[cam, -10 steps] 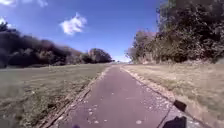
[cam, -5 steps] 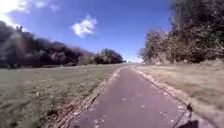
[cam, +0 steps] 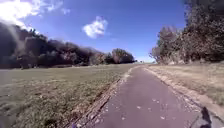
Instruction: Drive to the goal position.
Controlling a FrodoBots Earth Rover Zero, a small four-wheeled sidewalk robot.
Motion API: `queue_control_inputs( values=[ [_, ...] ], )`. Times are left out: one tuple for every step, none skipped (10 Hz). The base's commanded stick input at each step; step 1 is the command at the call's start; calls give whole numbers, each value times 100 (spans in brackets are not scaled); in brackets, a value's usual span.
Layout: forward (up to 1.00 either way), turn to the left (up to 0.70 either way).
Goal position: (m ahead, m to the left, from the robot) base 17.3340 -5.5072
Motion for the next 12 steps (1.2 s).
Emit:
queue_control_inputs(
  values=[
    [70, -35],
    [70, -35],
    [70, -35],
    [70, -35],
    [70, -35],
    [70, 0],
    [70, 0],
    [70, -35],
    [70, -35],
    [70, -35],
    [70, -35],
    [70, -35]
  ],
)
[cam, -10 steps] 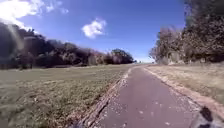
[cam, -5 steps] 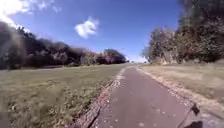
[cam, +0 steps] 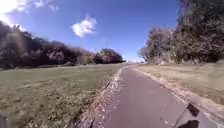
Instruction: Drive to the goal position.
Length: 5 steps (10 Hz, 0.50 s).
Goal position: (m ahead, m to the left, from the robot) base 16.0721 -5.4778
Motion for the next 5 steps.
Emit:
queue_control_inputs(
  values=[
    [70, -35],
    [70, -35],
    [70, -35],
    [70, -35],
    [70, -35]
  ],
)
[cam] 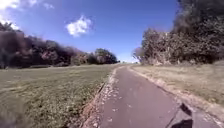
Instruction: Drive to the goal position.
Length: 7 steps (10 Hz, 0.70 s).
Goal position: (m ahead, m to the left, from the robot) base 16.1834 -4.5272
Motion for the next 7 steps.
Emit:
queue_control_inputs(
  values=[
    [70, -35],
    [70, -32],
    [70, -16],
    [70, 0],
    [70, 0],
    [70, 0],
    [70, 0]
  ],
)
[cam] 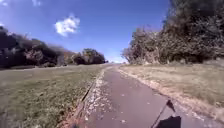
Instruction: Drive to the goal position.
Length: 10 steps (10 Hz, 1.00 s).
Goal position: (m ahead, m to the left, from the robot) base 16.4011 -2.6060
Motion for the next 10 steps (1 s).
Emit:
queue_control_inputs(
  values=[
    [70, 0],
    [70, 0],
    [70, 0],
    [70, 0],
    [70, 0],
    [70, 0],
    [70, 0],
    [70, 0],
    [70, 0],
    [70, 0]
  ],
)
